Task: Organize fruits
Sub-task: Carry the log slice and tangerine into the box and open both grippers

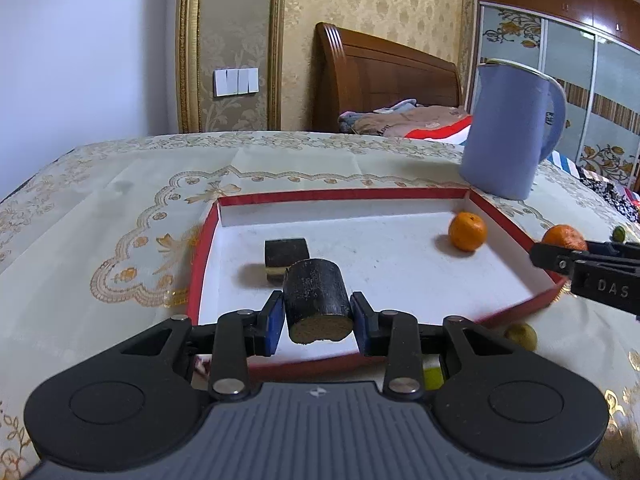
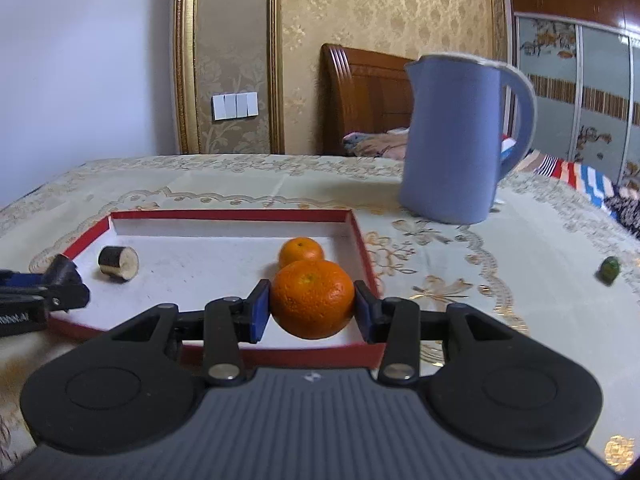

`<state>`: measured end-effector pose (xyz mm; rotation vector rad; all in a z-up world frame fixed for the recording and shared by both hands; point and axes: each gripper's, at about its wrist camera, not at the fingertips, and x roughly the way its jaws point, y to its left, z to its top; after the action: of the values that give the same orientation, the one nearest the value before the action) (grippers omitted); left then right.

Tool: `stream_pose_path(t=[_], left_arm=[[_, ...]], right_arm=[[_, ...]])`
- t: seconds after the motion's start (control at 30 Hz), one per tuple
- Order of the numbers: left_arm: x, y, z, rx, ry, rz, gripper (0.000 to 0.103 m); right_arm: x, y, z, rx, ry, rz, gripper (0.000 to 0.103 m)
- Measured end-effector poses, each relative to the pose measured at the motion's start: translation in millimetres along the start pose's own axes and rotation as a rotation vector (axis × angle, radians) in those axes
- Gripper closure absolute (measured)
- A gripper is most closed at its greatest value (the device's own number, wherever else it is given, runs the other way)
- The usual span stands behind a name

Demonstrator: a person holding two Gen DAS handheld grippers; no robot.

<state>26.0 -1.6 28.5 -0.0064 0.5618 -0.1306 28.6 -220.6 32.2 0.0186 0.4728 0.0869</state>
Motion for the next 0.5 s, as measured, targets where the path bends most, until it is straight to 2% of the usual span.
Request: stream_pose_path(t=[0.27,0.5], left_arm=[[28.2,3.2,5.1,-0.011,0.039,0.049,0.068],[45.1,10.3,9.4,-0.03,0.06,0.078,0.068]], right_arm=[[47.9,10.2,3.3,-0.011,0.066,-0.031,0.062],[66.9,9.5,3.4,-0.004,0.106,-0.03,0.062]])
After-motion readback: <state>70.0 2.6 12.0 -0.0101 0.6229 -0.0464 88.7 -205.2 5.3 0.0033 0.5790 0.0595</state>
